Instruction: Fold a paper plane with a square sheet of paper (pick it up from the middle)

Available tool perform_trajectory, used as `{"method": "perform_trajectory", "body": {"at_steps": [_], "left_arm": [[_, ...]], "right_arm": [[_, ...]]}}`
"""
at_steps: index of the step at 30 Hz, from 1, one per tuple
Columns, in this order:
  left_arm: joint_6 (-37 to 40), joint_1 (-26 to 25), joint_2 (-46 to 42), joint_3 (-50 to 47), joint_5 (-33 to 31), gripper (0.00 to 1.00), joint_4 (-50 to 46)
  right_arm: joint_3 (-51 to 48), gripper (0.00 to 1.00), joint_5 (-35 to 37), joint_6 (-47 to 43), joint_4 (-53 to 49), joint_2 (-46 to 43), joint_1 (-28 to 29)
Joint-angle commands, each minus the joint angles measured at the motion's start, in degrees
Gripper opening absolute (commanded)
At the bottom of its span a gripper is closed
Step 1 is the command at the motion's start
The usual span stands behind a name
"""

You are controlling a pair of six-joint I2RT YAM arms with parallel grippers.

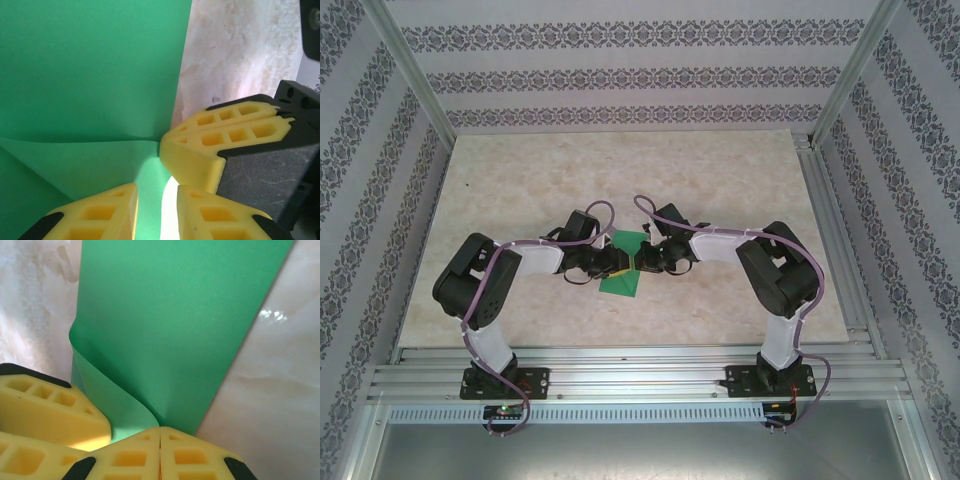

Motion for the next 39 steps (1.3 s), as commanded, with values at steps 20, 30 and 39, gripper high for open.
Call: {"method": "perform_trajectory", "body": {"at_steps": [20,30,39], "left_arm": [[2.3,-0.9,1.3,2.1,0.1,0.29,-1.2],[2.5,-1.0,2.0,2.1,-0.1,0.29,-1.6],[3.2,-1.1,3.5,2.4,0.2,0.29,-1.8]], "right_arm": [[3.1,0.08,2.3,-1.8,-0.7,2.3,-0.6],[1.7,0.08,2.3,-1.4,-0.6,1.2,-0.6],[2.0,0.08,3.1,-1.4,-1.4,1.3,-0.6]]}}
